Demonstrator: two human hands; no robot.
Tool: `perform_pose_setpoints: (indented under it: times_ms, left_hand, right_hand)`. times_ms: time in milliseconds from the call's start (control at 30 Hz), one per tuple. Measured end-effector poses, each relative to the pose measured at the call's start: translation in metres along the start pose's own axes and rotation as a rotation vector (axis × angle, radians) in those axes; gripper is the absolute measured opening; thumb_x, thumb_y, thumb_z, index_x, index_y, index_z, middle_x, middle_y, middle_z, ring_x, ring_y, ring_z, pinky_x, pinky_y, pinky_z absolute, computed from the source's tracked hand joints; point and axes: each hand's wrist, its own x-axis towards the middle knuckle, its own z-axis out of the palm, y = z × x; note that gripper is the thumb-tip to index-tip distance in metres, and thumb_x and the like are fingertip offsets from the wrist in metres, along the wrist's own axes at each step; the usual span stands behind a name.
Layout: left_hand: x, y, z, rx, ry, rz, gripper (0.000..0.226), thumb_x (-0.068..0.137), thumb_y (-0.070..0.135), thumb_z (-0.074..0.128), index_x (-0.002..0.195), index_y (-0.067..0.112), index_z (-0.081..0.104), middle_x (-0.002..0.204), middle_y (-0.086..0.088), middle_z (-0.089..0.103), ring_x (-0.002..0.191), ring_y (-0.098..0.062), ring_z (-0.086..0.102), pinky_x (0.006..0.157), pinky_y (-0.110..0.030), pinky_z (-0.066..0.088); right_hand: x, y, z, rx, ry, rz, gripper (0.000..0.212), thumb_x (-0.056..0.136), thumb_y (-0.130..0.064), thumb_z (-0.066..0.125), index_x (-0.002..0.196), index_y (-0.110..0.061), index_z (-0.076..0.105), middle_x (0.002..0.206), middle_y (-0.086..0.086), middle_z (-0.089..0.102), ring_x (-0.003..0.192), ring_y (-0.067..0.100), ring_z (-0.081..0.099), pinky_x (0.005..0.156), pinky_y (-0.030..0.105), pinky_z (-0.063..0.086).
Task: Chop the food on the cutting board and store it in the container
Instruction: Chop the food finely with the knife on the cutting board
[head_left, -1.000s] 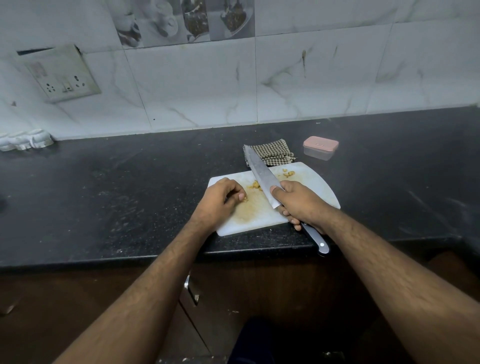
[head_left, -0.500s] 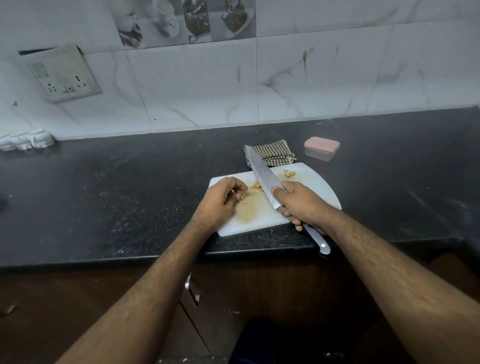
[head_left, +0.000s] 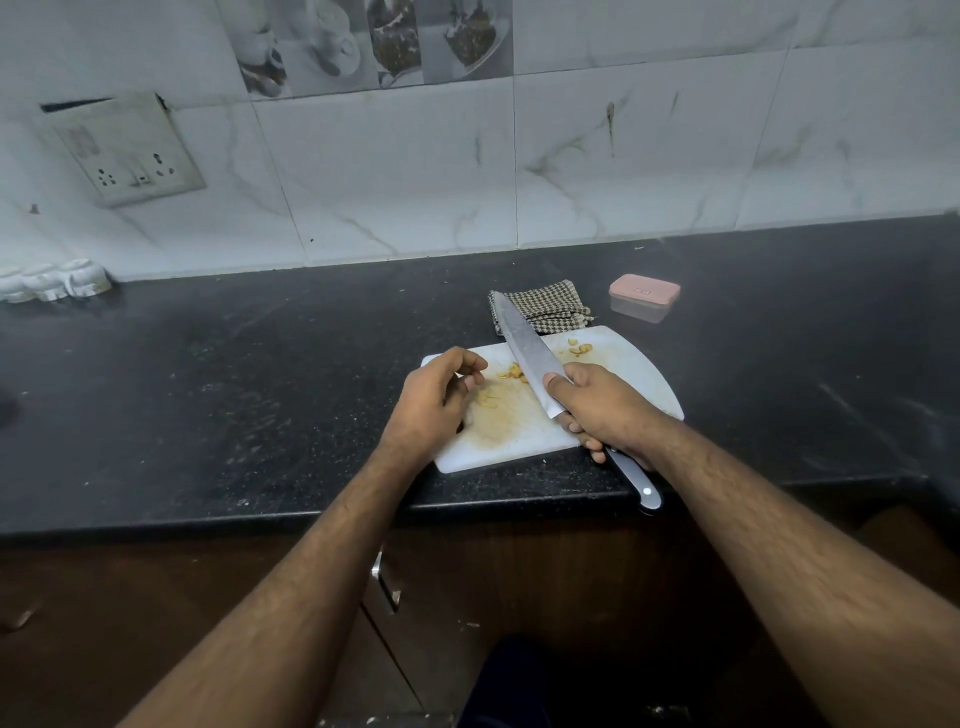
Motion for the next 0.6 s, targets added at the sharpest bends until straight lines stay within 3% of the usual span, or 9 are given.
perform_pose_setpoints:
  times_ms: [100, 233, 300, 367, 467, 600]
  left_hand:
    - [-0.0006, 0.0010, -0.0013, 0.022, 0.020, 0.001, 0.021, 0.102, 0.002, 0.056, 0.115, 0.013, 0.067, 0.099, 0.009, 0.073, 0.091, -0.002, 0.067, 0.074, -0.010, 0.051]
    - [-0.0005, 0.0049, -0.0027, 0.091, 0.011, -0.025, 0.021, 0.100, 0.015, 0.064, 0.120, 0.018, 0.069, 0.110, 0.007, 0.068, 0.089, 0.001, 0.061, 0.077, -0.009, 0.044]
    - [0.0029, 0.0013, -0.0015, 0.238, -0.059, -0.065, 0.027, 0.094, 0.037, 0.072, 0.119, 0.027, 0.073, 0.119, 0.011, 0.063, 0.106, -0.001, 0.050, 0.094, -0.027, 0.037]
    - [0.0046, 0.0002, -0.0010, 0.352, -0.111, -0.097, 0.031, 0.087, 0.051, 0.075, 0.114, 0.035, 0.076, 0.121, 0.018, 0.060, 0.118, -0.006, 0.041, 0.098, -0.038, 0.025]
    - [0.0047, 0.0014, -0.0008, 0.284, -0.077, -0.114, 0.027, 0.084, 0.050, 0.078, 0.107, 0.036, 0.079, 0.115, 0.019, 0.061, 0.120, -0.005, 0.042, 0.094, -0.036, 0.019]
    - [0.0042, -0.0015, -0.0010, 0.175, -0.039, -0.086, 0.005, 0.085, 0.040, 0.081, 0.085, 0.044, 0.078, 0.097, 0.022, 0.063, 0.108, -0.002, 0.053, 0.106, -0.049, 0.032]
  right_hand:
    - [-0.0006, -0.0003, -0.0001, 0.001, -0.001, -0.001, 0.028, 0.106, -0.040, 0.040, 0.113, -0.019, 0.057, 0.061, -0.002, 0.048, 0.040, 0.008, 0.037, 0.041, 0.023, 0.038]
    - [-0.0008, -0.0001, -0.0005, 0.000, 0.000, -0.002, 0.028, 0.106, -0.040, 0.040, 0.114, -0.019, 0.057, 0.061, -0.002, 0.049, 0.040, 0.008, 0.038, 0.041, 0.024, 0.039]
    - [-0.0008, 0.0001, -0.0005, 0.001, -0.002, -0.001, 0.028, 0.106, -0.040, 0.040, 0.114, -0.019, 0.057, 0.061, -0.002, 0.049, 0.040, 0.008, 0.038, 0.041, 0.024, 0.038]
    - [-0.0005, -0.0003, -0.0004, 0.003, -0.004, -0.001, 0.027, 0.106, -0.041, 0.040, 0.113, -0.021, 0.057, 0.061, -0.002, 0.049, 0.040, 0.008, 0.038, 0.040, 0.024, 0.039]
    - [0.0002, 0.0000, -0.0006, 0.003, -0.006, -0.003, 0.024, 0.106, -0.041, 0.040, 0.106, -0.023, 0.057, 0.062, -0.002, 0.049, 0.040, 0.008, 0.038, 0.040, 0.024, 0.039]
    - [0.0008, 0.0011, -0.0004, 0.006, -0.005, -0.003, 0.025, 0.106, -0.041, 0.041, 0.101, -0.021, 0.055, 0.061, -0.002, 0.049, 0.039, 0.009, 0.037, 0.041, 0.023, 0.038]
